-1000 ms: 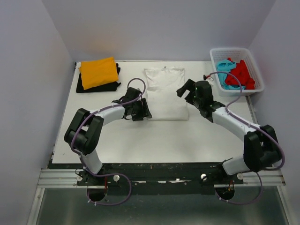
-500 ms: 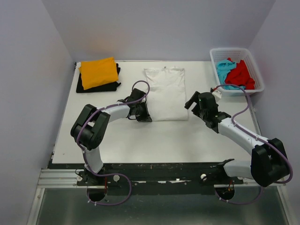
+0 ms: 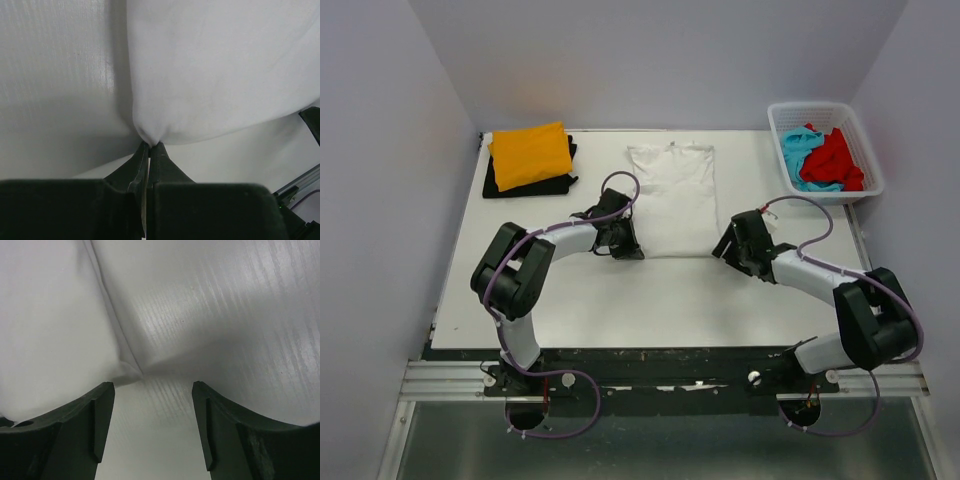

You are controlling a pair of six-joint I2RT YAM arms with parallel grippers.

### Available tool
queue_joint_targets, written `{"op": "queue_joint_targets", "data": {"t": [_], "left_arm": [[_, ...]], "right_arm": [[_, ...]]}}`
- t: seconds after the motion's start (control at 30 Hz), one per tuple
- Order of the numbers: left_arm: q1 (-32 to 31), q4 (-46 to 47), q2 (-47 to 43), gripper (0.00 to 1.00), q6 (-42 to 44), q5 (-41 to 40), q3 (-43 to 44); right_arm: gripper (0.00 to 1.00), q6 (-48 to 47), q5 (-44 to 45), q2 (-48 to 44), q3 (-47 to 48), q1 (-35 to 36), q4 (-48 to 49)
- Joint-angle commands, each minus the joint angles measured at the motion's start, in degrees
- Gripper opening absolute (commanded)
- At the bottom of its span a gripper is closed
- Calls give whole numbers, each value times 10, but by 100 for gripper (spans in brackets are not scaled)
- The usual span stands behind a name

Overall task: Fold and stack the t-shirts
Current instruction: Grab one side of the 2/3 rectangular tshirt with both arms, then fold the long partially folded tshirt into a neat square

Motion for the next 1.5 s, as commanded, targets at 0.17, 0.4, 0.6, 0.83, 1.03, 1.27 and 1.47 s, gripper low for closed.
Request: {"op": "queue_joint_targets", "data": {"t": [0.17, 0.4, 0.6, 0.83, 1.03, 1.27, 1.47], "left_arm": [[-3, 16, -3, 0, 7, -27, -6], [-3, 29, -2, 0, 7, -32, -11], [-5, 45, -21, 0, -2, -40, -54], [-56, 81, -146, 0, -62, -51, -221], [-184, 2, -337, 0, -159, -142, -333], [-297, -127, -528, 0, -209, -205, -337], [-318, -189, -591, 0, -194, -252, -286]], "right_arm": [[48, 10, -42, 51, -11, 0, 51], [31, 8, -61, 71, -24, 1, 87], [1, 2, -102, 53, -42, 1, 73], [1, -3, -181, -126, -132, 18, -37], [1, 11, -248, -276, -179, 71, -144], [1, -2, -301, -457, -145, 96, -258], [1, -28, -278, -471, -62, 96, -284]]}}
